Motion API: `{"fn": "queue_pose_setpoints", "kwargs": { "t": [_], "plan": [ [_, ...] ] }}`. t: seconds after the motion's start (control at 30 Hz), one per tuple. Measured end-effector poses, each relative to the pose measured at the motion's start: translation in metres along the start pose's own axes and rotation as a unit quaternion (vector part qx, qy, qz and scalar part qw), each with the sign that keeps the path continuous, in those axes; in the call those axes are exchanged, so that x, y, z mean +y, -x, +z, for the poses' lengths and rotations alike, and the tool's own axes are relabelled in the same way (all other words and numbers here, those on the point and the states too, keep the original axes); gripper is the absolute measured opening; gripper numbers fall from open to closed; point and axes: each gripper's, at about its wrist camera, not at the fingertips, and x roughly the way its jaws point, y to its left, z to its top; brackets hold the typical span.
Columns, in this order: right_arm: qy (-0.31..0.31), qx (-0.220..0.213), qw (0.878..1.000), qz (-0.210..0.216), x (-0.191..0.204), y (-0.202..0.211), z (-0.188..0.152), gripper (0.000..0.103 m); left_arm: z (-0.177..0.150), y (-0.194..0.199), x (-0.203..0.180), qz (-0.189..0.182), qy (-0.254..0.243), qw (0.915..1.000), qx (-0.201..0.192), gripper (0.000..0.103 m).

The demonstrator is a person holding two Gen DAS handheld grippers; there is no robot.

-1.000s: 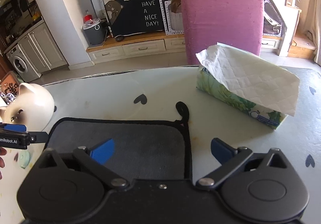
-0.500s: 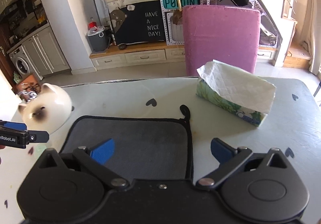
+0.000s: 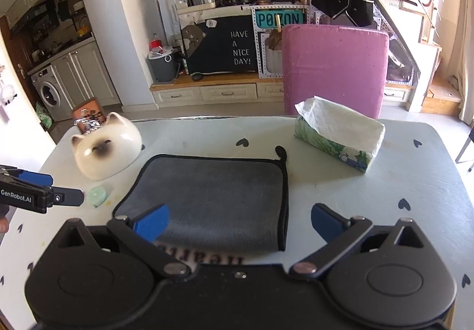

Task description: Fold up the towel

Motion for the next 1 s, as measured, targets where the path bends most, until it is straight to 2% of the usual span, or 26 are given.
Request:
{"fn": "queue_pose_setpoints", "kwargs": {
  "t": [0.4, 1.0],
  "plan": [
    [0.005, -0.024, 1.000, 0.015, 0.010, 0.071, -0.021, 0.102, -0.026, 0.071, -0.019, -0.010, -0.021, 0.9994, -0.025, 0.103],
    [0.033, -0.046, 0.998, 0.037, 0.031, 0.151, -0.060, 0.102, -0.086, 0.150, -0.038, -0.038, -0.031, 0.9967, -0.065, 0.103]
  ]
}}
